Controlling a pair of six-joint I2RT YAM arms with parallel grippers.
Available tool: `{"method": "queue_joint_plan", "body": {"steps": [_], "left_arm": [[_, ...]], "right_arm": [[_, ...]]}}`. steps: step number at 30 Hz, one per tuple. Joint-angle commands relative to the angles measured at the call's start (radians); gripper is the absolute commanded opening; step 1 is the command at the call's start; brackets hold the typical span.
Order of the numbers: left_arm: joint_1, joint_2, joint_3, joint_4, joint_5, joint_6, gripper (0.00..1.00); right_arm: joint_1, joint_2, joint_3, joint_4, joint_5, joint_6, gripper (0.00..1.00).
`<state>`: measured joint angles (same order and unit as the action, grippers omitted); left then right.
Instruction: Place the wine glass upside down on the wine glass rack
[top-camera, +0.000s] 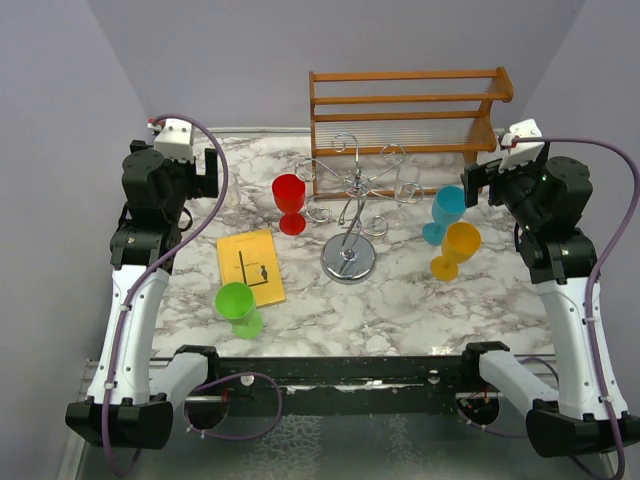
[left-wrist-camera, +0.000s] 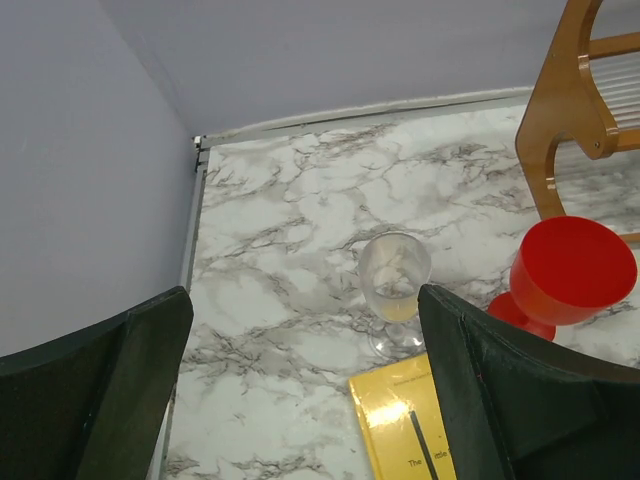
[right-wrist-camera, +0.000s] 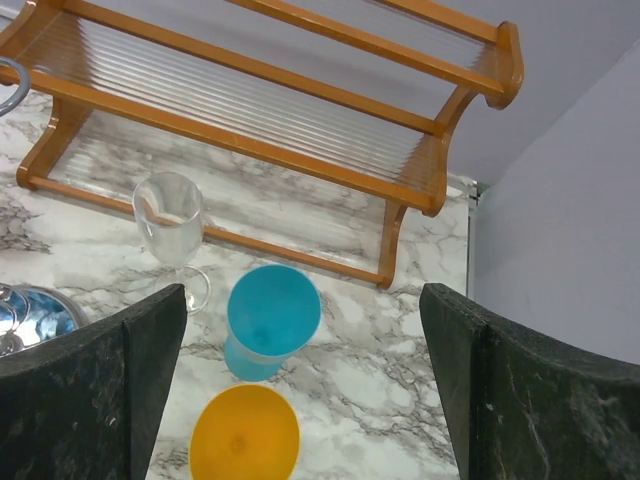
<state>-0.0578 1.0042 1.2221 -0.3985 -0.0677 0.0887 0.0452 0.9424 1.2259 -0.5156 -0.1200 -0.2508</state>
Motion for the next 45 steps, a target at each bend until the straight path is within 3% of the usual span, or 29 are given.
{"method": "queue_joint_plan", "body": {"steps": [1,17,32,45], "left_arm": [[0.013,-0.006,0.040,0.014,0.043,0.002,0.99],[0.019,0.010,0.047,0.021,0.043,-0.021,0.99],[0.019,0.045,0.081,-0.033,0.164,0.009,0.99],[0.019,0.132,0.157,-0.108,0.261,0.029,0.99]], "right_arm": [[0.008,-0.015,0.012,0.008,0.010,-0.022,1.00],[0.005,-0.031,-0.002,0.012,0.020,-0.067,1.00],[-0.044,-0.040,-0.008,-0.073,-0.168,-0.138,1.00],[-0.140,-0.041,-0.106,-0.226,-0.046,-0.214,1.00]]}}
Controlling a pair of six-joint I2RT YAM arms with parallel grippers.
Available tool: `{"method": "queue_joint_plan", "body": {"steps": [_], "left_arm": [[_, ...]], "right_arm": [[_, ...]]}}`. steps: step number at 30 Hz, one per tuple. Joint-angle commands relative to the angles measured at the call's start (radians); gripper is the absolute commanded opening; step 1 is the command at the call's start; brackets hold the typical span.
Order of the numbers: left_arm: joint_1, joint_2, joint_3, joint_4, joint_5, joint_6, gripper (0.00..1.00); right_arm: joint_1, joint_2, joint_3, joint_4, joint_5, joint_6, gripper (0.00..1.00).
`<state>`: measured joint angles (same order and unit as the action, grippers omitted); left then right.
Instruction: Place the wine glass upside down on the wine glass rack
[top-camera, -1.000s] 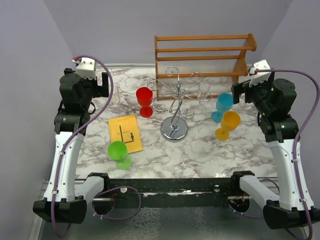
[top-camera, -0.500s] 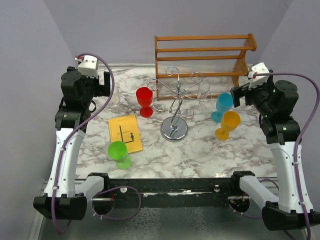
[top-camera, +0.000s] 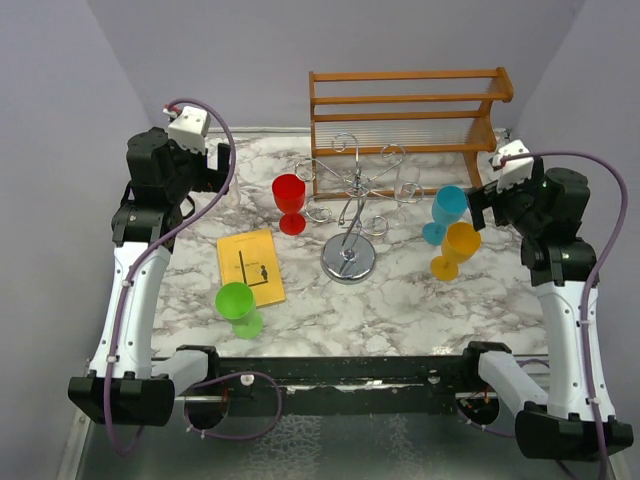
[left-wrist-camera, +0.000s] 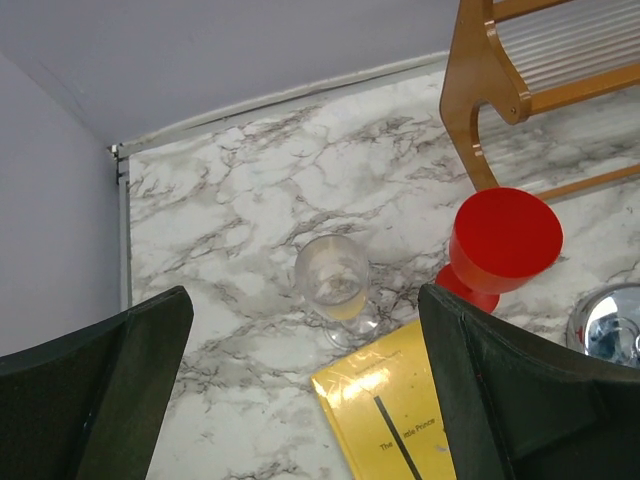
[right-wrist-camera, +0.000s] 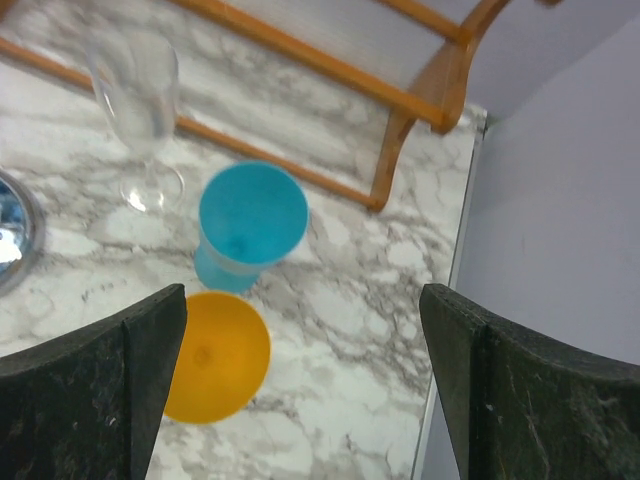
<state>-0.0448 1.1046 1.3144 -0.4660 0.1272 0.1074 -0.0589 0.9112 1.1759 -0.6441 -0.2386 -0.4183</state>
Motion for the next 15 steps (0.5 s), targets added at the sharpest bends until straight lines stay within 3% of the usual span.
{"method": "queue_joint_plan", "body": {"steps": [1,7,15], "left_arm": [[0.006,0.041,0.076,-0.047,0.068,0.011,0.99],[0.001,0.067,0.085,-0.056,0.086,0.022,0.99],[0.003,0.077,0.059,-0.041,0.114,0.021,0.99]], "right_arm": [[-0.043,-0.015,-0.077,-0.109,0.084,-0.051,1.00],[-0.061,-0.024,-0.186,-0.158,0.131,-0.086,0.97],[-0.061,0.076,-0.200,-0.181,0.076,-0.030,0.78]]}}
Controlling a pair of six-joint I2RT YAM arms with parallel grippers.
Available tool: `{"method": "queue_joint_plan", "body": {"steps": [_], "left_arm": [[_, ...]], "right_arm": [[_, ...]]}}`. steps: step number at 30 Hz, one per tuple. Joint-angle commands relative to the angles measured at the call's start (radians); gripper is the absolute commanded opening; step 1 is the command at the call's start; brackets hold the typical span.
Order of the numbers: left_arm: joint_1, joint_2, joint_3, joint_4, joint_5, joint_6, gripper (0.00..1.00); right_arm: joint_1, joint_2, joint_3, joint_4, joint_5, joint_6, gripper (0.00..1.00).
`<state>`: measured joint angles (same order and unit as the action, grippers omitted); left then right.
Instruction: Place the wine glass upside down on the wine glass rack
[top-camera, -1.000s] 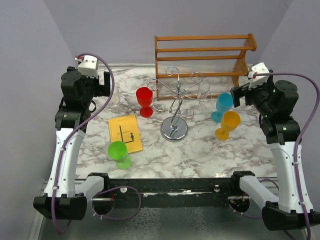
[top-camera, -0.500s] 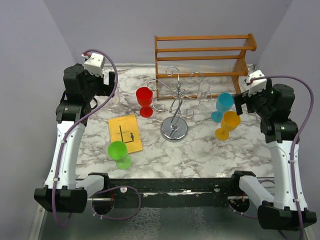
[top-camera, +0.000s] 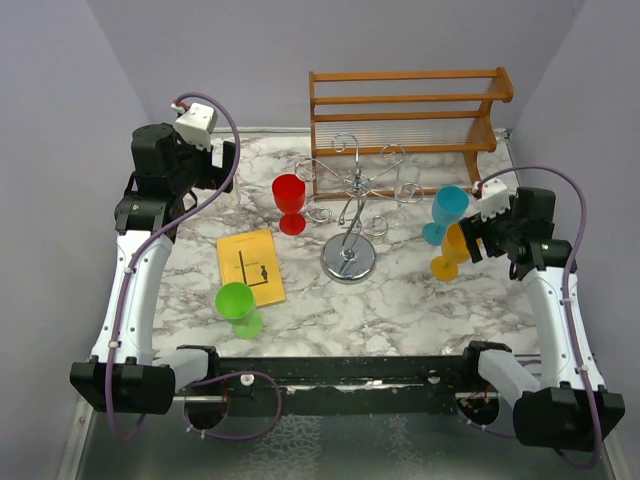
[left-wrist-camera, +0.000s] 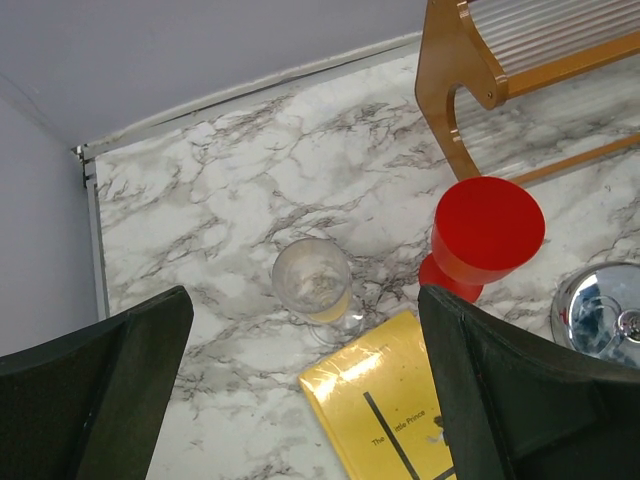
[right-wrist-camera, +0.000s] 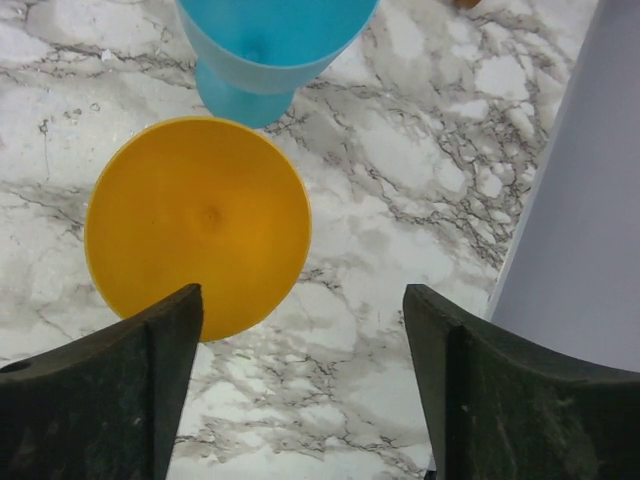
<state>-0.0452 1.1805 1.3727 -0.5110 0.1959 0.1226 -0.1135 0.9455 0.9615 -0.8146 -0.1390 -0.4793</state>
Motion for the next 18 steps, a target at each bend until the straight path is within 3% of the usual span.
{"method": "queue_joint_plan", "body": {"steps": [1,18], "left_arm": [[0.004,0.002,0.000,0.004,0.047,0.006,0.99],[0.005,0.016,0.006,0.000,0.034,0.015,0.99]], "right_arm": [[-0.006,0.054,0.024,-0.013,-0.037,0.036,0.75],[-0.006,0.214,0.101,-0.010,-0.100,0.051,0.35]]}}
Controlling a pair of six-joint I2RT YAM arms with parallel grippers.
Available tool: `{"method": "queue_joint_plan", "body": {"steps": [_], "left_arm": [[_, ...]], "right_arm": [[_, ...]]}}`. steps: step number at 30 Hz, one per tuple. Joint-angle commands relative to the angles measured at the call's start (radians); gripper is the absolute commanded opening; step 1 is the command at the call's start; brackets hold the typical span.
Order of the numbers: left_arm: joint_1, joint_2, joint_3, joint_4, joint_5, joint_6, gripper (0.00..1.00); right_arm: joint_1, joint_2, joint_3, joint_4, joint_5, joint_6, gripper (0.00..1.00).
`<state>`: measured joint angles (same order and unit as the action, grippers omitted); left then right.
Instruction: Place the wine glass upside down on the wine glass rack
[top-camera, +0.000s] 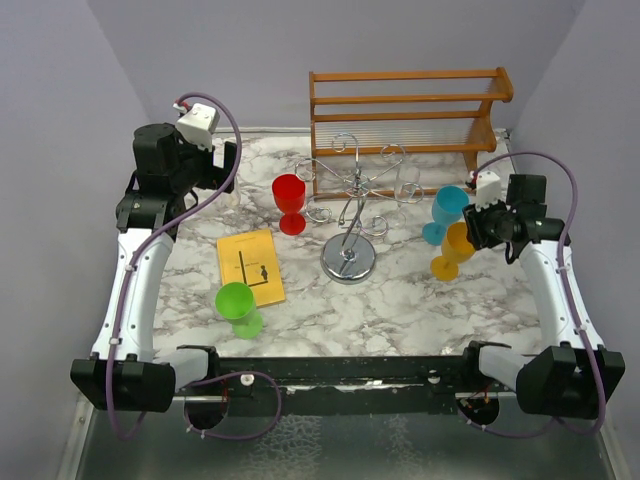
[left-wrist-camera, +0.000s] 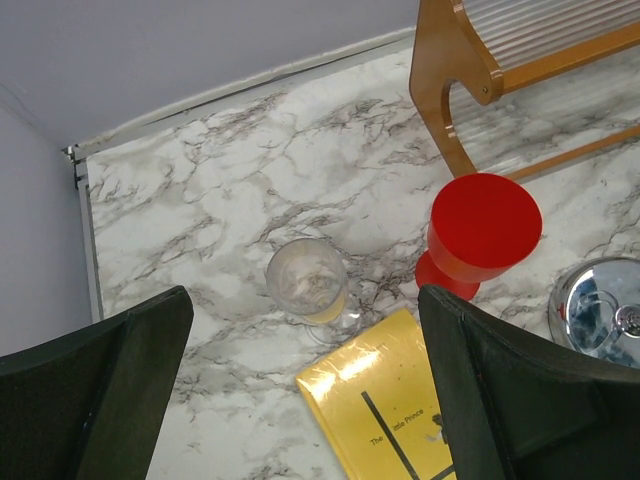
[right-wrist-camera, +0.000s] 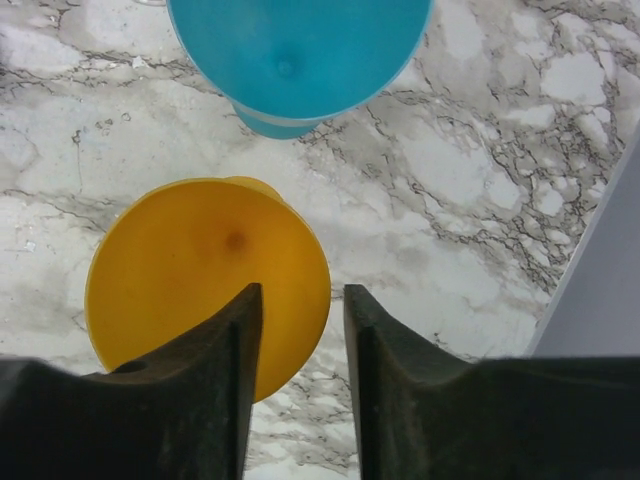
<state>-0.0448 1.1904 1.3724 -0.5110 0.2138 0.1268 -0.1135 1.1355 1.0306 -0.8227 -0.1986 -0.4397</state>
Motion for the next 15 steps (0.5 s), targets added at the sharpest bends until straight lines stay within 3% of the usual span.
{"method": "queue_joint_plan", "body": {"steps": [1,7,11,15], "left_arm": [[0.005,0.007,0.006,0.000,0.016,0.011,0.99],[0.004,0.018,0.010,0.000,0.016,0.011,0.99],[0.005,0.027,0.020,-0.005,0.016,0.013,0.99],[0.005,0.040,0.050,-0.052,0.005,0.051,0.99]], "right_arm": [[-0.006,0.029,0.031,-0.001,-0.041,0.010,0.33],[-0.006,0.038,0.029,0.011,-0.039,0.005,0.22],[-0.006,0.031,0.000,0.035,0.041,-0.004,0.02],[-0.019,-0.029,-0.028,0.044,0.205,-0.023,0.01]]}}
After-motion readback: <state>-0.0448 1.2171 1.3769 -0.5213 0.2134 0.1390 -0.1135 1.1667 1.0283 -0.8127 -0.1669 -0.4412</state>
